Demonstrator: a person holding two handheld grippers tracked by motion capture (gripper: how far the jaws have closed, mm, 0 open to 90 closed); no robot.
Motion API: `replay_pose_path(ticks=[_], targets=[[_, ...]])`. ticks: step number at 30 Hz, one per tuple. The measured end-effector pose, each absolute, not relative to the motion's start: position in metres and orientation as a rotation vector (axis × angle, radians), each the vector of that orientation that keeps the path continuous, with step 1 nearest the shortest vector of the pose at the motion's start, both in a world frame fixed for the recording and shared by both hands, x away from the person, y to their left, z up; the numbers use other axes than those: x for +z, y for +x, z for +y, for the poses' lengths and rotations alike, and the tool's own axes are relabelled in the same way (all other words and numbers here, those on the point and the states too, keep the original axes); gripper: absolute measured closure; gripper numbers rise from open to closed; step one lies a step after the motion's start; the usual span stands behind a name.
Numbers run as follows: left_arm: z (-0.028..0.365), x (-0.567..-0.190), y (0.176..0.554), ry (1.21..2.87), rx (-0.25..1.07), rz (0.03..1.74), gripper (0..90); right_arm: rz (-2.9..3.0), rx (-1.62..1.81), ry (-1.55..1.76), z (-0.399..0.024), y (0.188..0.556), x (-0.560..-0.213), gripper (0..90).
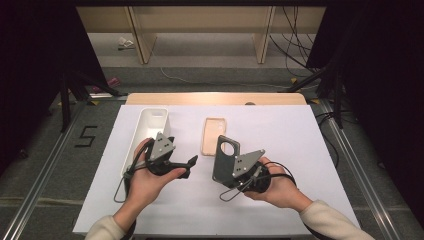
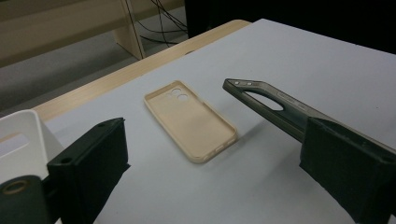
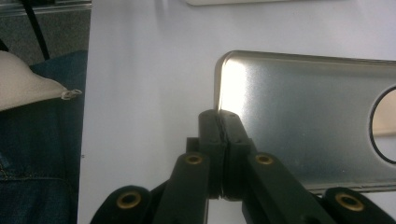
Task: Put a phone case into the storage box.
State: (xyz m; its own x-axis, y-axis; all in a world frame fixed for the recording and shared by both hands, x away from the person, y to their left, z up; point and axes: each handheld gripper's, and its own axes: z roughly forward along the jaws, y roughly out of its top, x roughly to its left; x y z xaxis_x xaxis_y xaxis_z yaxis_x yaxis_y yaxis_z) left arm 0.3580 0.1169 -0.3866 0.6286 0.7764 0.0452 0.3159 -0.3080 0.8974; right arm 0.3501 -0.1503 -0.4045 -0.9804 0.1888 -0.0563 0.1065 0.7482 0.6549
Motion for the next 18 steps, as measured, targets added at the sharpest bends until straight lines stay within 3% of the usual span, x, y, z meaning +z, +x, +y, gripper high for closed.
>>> replay_pose_path(ticks=[18], targets=[[0.05, -0.385, 0.397, 2.043, 0.376, 0.954, 26.6, 2.812, 1.048, 0.244, -0.152, 0.347, -0.404, 89.7]])
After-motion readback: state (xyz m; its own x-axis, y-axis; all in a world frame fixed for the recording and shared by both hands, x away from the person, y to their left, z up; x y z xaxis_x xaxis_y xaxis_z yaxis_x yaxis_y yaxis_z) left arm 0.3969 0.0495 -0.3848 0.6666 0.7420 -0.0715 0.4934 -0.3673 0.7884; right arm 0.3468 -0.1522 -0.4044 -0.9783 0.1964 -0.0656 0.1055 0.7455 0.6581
